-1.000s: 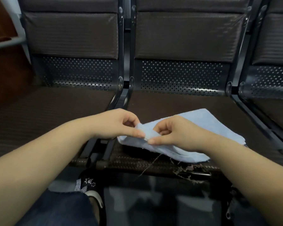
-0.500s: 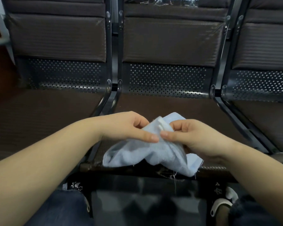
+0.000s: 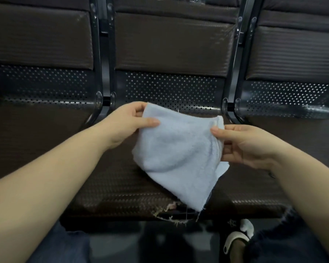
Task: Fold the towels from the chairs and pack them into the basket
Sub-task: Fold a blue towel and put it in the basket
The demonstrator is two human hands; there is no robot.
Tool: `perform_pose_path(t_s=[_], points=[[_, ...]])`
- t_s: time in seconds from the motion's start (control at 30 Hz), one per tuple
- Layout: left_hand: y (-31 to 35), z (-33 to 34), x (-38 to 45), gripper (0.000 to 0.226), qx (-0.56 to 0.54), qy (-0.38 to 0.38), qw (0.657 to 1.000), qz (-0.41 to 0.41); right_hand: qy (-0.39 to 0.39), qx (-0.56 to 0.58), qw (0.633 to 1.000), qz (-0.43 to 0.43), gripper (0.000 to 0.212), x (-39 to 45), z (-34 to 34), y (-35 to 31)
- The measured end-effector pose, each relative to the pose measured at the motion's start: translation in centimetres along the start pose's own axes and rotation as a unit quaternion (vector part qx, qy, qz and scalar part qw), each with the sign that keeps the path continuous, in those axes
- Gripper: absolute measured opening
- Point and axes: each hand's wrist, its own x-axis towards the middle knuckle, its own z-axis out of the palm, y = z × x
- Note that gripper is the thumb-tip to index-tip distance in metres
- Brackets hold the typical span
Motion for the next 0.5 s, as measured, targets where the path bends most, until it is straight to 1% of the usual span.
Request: perform_pose_path(t_s=[0.07, 0.1, 0.13, 0.17, 0.2, 0.23, 0.27, 0.3, 0.37, 0.43, 0.5], points=[[-0.3, 1.7, 1.4, 0.026, -0.057, 0.043, 0.997, 0.008, 0.029, -0.002, 0.999, 0.03, 0.032, 0.9, -1.4, 0.4], [-0.3, 2.6, 2.0, 0.026, -0.064, 0.051, 0.997, 0.004, 0.043, -0.017, 0.998, 0.05, 0.029, 1.5, -2.1, 0.8], [-0.7, 3.3, 2.8, 0.029, -0.047, 0.054, 0.997, -0.006, 0.057, -0.044, 0.995, 0.076, 0.025, 2.2, -2.7, 1.3], [-1.3, 4.0, 3.4, 0.035, -0.01, 0.05, 0.998, -0.027, 0.069, -0.076, 0.989, 0.107, 0.022, 2.9, -3.2, 1.8], [-1.9, 4.5, 4.0, 0.048, 0.054, 0.041, 0.996, -0.062, 0.077, -0.107, 0.981, 0.141, 0.021, 3.4, -3.7, 2.3], [-2.7, 4.9, 4.5, 0.061, 0.13, 0.027, 0.985, -0.107, 0.081, -0.13, 0.973, 0.173, 0.021, 3.8, -4.0, 2.8], [-3.4, 5.0, 4.8, 0.071, 0.203, 0.011, 0.968, -0.15, 0.082, -0.145, 0.966, 0.197, 0.022, 4.1, -4.2, 3.1], [-3.9, 5.1, 5.0, 0.075, 0.252, -0.001, 0.951, -0.181, 0.083, -0.151, 0.962, 0.211, 0.024, 4.3, -4.4, 3.3], [-4.6, 4.8, 5.4, 0.072, 0.294, -0.006, 0.933, -0.206, 0.086, -0.156, 0.96, 0.216, 0.029, 4.6, -4.6, 3.3], [-4.3, 4.5, 5.1, 0.054, 0.312, -0.011, 0.926, -0.212, 0.099, -0.167, 0.958, 0.212, 0.034, 4.9, -4.6, 3.3], [-3.9, 4.5, 4.9, 0.035, 0.331, -0.019, 0.919, -0.214, 0.118, -0.188, 0.952, 0.21, 0.03, 5.1, -4.4, 3.3]])
